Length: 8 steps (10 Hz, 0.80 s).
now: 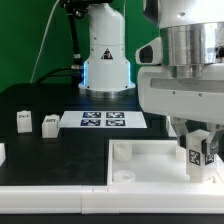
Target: Assemble one leg
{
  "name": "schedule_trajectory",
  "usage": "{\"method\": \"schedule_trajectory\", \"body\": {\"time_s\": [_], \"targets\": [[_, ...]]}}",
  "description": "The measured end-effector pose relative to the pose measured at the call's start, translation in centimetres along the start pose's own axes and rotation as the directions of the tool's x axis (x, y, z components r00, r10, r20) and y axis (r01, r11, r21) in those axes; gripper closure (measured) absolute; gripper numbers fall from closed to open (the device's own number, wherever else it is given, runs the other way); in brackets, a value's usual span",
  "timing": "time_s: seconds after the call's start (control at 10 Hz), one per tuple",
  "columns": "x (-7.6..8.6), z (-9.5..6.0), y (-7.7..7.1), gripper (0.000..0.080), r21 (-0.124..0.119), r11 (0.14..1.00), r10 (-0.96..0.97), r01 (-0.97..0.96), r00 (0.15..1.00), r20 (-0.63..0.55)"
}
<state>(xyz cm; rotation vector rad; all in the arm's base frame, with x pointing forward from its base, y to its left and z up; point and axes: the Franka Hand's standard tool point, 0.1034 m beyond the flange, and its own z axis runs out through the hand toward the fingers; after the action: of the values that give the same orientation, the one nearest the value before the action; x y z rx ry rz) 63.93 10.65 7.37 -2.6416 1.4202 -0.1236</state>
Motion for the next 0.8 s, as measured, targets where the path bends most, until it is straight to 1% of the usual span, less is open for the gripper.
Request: {"method": "schedule_trajectory", "body": {"time_s": [0.1,0.2,0.3,0.4,0.5,0.6,0.7,0.8], "targets": [[-0.01,0.0,0.02,0.0506,0.0,1.0,0.024,-0.024,1.0,0.001],[-0.02,0.07,0.05,0.0455,-0.001,1.0,0.0,0.0,1.0,0.002],[-0.06,0.09,0.04,0.0272,-0.001,0.999,-0.038,0.038,0.999,0.002],[-0.4,0.07,-0.16,0.0272,-0.002,0.999,-0.049,0.049,0.999,0.003],[-0.72,-0.03,-0.35,0.0175,-0.01,0.989,-0.148,0.148,0.989,0.013],[-0.74,-0.17,-0.56,0.0157,-0.01,0.961,-0.277,0.277,0.961,0.014],[-0.81,-0.2,-0.62,0.0157,-0.013,0.924,-0.381,0.381,0.924,0.021],[-0.62,-0.2,-0.57,0.0151,-0.01,0.862,-0.506,0.507,0.862,0.021]]}}
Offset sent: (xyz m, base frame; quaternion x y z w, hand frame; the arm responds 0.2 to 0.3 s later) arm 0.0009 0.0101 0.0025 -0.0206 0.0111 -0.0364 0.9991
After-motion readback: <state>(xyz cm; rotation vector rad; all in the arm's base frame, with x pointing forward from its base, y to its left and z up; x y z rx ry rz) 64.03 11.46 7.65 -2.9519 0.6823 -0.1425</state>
